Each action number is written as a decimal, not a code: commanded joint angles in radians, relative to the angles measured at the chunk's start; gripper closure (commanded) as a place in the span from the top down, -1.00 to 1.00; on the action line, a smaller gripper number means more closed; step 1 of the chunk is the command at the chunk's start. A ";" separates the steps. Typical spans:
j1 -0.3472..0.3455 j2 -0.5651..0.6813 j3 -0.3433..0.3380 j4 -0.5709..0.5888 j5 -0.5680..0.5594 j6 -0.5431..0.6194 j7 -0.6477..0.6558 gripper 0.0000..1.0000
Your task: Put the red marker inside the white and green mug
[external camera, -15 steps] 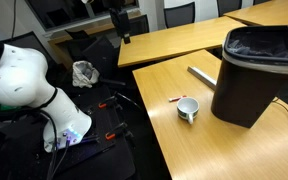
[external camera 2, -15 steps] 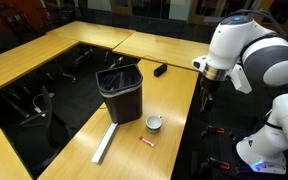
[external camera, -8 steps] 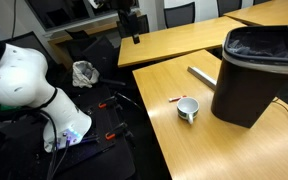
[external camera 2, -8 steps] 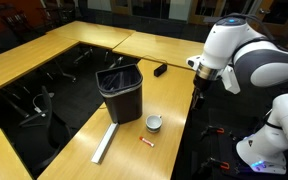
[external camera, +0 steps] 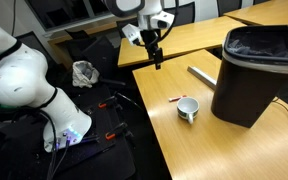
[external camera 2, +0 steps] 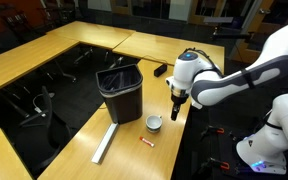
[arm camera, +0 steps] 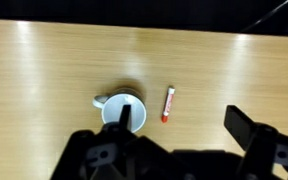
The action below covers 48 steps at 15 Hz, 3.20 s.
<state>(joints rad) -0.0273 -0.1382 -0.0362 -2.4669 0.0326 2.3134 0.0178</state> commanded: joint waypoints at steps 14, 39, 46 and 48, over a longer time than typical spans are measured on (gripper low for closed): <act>0.015 0.399 0.019 0.144 0.028 0.203 0.119 1.00; 0.048 1.233 0.037 0.895 0.019 0.249 0.093 0.33; 0.078 1.234 0.002 0.918 -0.001 0.212 0.104 -0.88; 0.111 1.216 -0.031 0.900 -0.009 0.197 0.149 -0.98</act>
<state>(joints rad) 0.0334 1.0923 -0.0173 -1.5684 0.0462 2.5645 0.1046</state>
